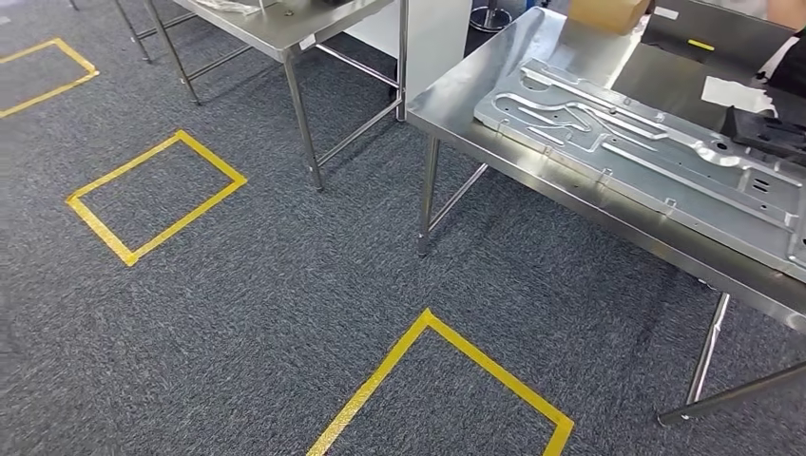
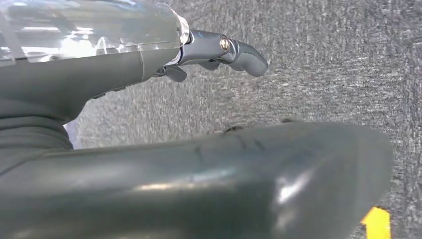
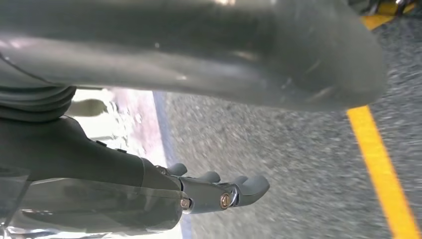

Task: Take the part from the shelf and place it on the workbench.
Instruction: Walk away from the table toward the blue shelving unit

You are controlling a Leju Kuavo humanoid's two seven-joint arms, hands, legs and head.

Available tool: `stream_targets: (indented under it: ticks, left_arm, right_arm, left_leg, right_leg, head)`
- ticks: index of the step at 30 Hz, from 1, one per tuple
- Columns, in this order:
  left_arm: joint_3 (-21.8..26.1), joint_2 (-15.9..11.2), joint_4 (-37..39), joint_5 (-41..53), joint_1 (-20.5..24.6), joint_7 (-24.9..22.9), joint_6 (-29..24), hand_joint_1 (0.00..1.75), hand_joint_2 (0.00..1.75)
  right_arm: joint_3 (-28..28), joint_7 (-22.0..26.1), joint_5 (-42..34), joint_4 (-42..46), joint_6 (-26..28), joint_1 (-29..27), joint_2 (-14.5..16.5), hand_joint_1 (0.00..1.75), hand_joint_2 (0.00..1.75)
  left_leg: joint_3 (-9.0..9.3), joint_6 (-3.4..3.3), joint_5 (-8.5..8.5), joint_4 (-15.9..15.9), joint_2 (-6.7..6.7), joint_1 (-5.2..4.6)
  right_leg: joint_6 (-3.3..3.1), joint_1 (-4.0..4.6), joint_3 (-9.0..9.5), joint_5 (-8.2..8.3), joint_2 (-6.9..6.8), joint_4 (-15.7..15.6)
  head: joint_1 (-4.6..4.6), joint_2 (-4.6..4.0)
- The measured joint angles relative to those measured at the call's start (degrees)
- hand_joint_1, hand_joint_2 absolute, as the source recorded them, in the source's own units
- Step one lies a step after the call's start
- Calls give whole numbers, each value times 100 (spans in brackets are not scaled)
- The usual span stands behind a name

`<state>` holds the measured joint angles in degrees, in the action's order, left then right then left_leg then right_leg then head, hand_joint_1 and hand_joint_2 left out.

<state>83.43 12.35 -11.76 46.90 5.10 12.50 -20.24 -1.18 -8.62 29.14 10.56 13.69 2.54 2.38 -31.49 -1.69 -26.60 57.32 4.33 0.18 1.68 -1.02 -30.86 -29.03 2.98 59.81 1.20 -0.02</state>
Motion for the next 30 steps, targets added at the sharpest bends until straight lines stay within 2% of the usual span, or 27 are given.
stream_targets:
  ticks: [2,4,6,8,9,10,11,12,14,15,16,17,19,21,22,23,24,25,26,27,28,30]
  left_arm:
    - [0,24,0,-13,2,105,19,0,0]
    - [0,31,0,-13,-12,182,100,0,0]
    - [0,31,0,-6,-21,194,183,0,0]
    - [0,28,0,12,-17,149,244,0,0]
    - [0,27,0,25,-17,112,263,0,0]
    - [0,26,0,35,-19,73,273,0,0]
    - [0,25,0,44,-25,40,277,0,0]
    - [0,24,0,47,-30,15,278,0,0]
    - [0,19,0,50,-31,-8,278,0,0]
    - [0,16,0,53,-23,-16,278,0,0]
    - [0,14,0,57,-15,-23,282,0,0]
    - [0,13,0,63,-11,-34,291,0,0]
    - [0,11,0,81,-24,-55,321,0,0]
    - [0,9,0,97,-33,-67,353,0,0]
    - [0,7,0,100,-27,-69,364,0,0]
    - [0,4,0,103,-21,-69,372,0,0]
    - [0,2,0,105,-15,-70,376,0,0]
    - [0,2,0,108,-13,-70,379,0,0]
    - [0,2,0,110,-14,-68,383,0,0]
    - [0,2,0,113,-15,-65,386,0,0]
    - [-1,2,0,118,-16,-59,391,0,0]
    - [-7,1,0,133,-13,-45,402,0,0]
  right_arm:
    - [8,3,47,-11,-45,1,0,0,0]
    - [14,3,77,-13,-78,17,1,0,0]
    - [17,-2,91,-13,-101,17,3,0,0]
    - [19,-3,97,-14,-104,-4,3,0,0]
    - [20,-3,97,-15,-102,-11,1,0,0]
    - [20,-3,98,-16,-101,-16,-2,0,0]
    - [20,-3,98,-17,-101,-16,-3,0,0]
    - [20,-3,98,-18,-101,-12,-4,0,0]
    - [21,-3,98,-17,-102,-2,-3,0,0]
    - [23,-6,99,-18,-107,0,-2,0,0]
    - [25,-13,101,-19,-117,4,-2,0,0]
    - [26,-23,105,-19,-131,12,-2,0,0]
    - [31,-57,114,-20,-168,34,-3,0,0]
    - [37,-94,130,-20,-203,41,-6,0,0]
    - [40,-108,141,-20,-219,35,-8,0,0]
    - [42,-114,153,-21,-230,27,-9,0,0]
    - [43,-116,165,-22,-237,19,-9,0,0]
    - [44,-116,174,-24,-240,13,-11,0,0]
    - [45,-115,181,-24,-242,7,-14,0,0]
    - [47,-113,187,-24,-243,0,-20,0,0]
    - [49,-109,190,-24,-248,-7,-27,0,0]
    - [50,-103,191,-26,-269,-21,-47,0,0]
  left_leg:
    - [-51,70,19,15,100,3]
    - [-82,143,36,16,181,19]
    - [-186,189,-110,234,24,7]
    - [-503,219,-485,922,-250,4]
    - [-693,234,-663,1331,-322,14]
    - [-822,246,-756,1619,-360,24]
    - [-849,252,-738,1698,-381,33]
    - [-759,251,-620,1546,-404,39]
    - [-314,222,-274,730,-553,33]
    - [-114,192,-158,358,-635,16]
    - [13,162,-102,111,-694,-1]
    - [46,136,-103,18,-715,-19]
    - [36,74,-72,-9,-619,-26]
    - [53,2,-19,-67,-535,-10]
    - [60,-29,9,-92,-494,2]
    - [45,-47,22,-96,-452,-1]
    - [29,-60,31,-91,-402,-6]
    - [17,-65,35,-84,-345,-13]
    - [11,-65,36,-76,-281,-18]
    - [12,-63,36,-66,-215,-19]
    - [16,-60,34,-56,-149,-18]
    - [13,-29,25,-26,-25,-23]
  right_leg:
    - [-42,7,71,20,135,-219]
    - [-107,8,76,47,21,-254]
    - [-193,-13,100,74,-118,-304]
    - [-250,-3,106,79,-269,-323]
    - [-262,10,102,76,-347,-319]
    - [-265,20,99,73,-421,-316]
    - [-264,27,98,69,-488,-312]
    - [-260,31,101,64,-549,-306]
    - [-234,38,115,46,-657,-290]
    - [-209,48,121,32,-704,-279]
    - [-180,58,125,20,-745,-270]
    - [-150,67,130,13,-782,-266]
    - [-84,67,148,5,-841,-271]
    - [-17,45,106,-126,-695,-126]
    - [10,32,5,-283,-566,105]
    - [28,22,-161,-483,-436,459]
    - [39,18,-360,-671,-365,865]
    - [46,16,-530,-780,-337,1198]
    - [47,16,-622,-776,-327,1360]
    - [43,15,-600,-650,-316,1287]
    - [33,13,-480,-442,-292,1006]
    - [-5,7,-132,-68,-109,210]
  head:
    - [1,0]
    - [0,0]
    - [3,0]
    - [6,0]
    - [7,0]
    - [7,0]
    - [7,0]
    - [7,0]
    - [7,0]
    - [6,0]
    - [6,0]
    - [5,0]
    - [5,0]
    - [4,0]
    - [3,0]
    - [2,0]
    - [2,0]
    - [2,0]
    - [2,0]
    - [2,0]
    - [2,0]
    - [2,0]
